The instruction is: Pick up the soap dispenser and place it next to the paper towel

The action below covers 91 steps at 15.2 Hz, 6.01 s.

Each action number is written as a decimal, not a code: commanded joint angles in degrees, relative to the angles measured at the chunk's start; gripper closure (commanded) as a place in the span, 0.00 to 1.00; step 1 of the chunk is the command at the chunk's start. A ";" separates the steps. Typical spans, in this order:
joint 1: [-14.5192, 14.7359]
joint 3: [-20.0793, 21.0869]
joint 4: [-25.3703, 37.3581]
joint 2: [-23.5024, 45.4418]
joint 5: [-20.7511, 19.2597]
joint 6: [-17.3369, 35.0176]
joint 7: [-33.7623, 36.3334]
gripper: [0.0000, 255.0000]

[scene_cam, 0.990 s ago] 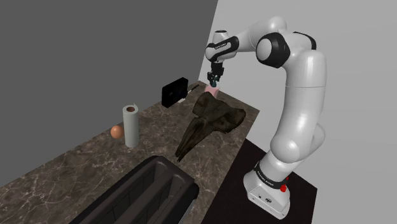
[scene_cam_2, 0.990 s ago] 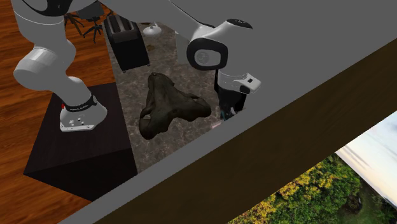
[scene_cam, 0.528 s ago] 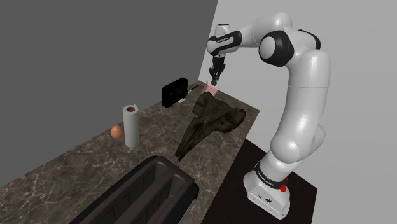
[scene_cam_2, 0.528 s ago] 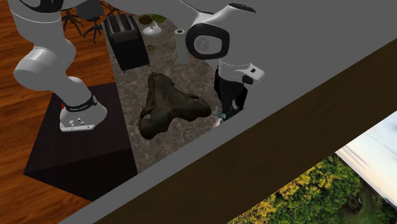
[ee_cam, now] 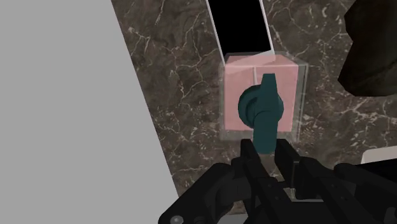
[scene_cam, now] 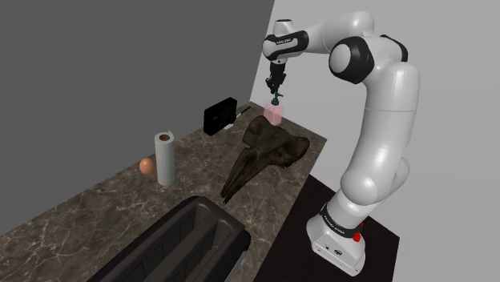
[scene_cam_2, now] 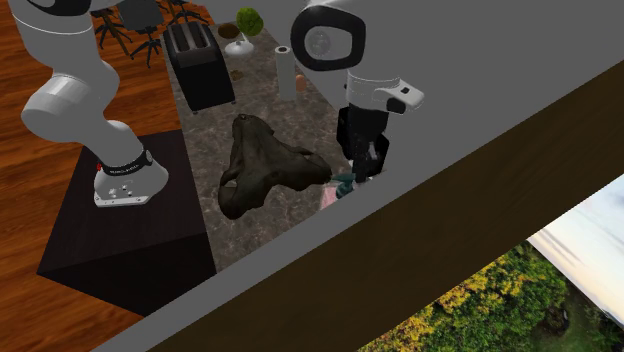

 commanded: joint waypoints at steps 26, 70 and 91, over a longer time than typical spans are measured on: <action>-0.60 -0.28 20.67 -0.18 0.79 -20.51 -3.61 1.00; 25.69 17.55 -3.16 -25.77 -3.22 -30.87 38.24 1.00; 40.04 29.38 13.99 -11.69 -2.85 -38.46 63.36 1.00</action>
